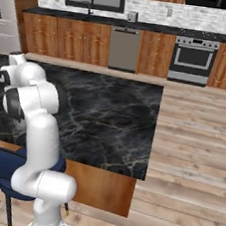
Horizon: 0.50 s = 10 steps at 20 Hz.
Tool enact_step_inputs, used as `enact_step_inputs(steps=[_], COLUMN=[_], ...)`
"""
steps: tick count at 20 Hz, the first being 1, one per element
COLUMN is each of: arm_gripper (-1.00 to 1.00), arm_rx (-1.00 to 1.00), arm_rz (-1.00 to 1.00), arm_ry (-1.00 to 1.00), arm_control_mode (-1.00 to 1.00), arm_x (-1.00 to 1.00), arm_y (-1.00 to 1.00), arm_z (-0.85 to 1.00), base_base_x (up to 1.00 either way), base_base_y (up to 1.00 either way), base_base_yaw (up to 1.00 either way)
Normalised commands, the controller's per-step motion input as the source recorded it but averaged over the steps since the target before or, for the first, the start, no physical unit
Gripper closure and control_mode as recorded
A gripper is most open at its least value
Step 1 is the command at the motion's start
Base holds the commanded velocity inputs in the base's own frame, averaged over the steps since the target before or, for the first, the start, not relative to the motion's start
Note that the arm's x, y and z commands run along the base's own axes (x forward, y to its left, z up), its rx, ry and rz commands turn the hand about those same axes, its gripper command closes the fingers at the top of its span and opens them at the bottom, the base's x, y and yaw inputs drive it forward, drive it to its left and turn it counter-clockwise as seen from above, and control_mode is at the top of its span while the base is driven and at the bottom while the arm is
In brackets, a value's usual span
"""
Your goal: There are four ice cubes in the ice bowl. Place two ice cubes in each glass of water.
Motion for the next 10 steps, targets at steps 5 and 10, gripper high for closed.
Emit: enact_step_inputs(steps=[5, 10], arm_gripper=[1.00, 1.00], arm_rx=[0.00, 0.00], arm_rz=[0.00, 0.00], arm_ry=[0.03, 0.02], arm_control_mode=[-1.00, -1.00], arm_x=[0.17, 0.09], arm_y=[0.15, 0.06], arm_z=[-0.53, -0.53], base_base_x=[0.00, 0.00], base_base_y=[0.00, 0.00], base_base_yaw=[0.00, 0.00])
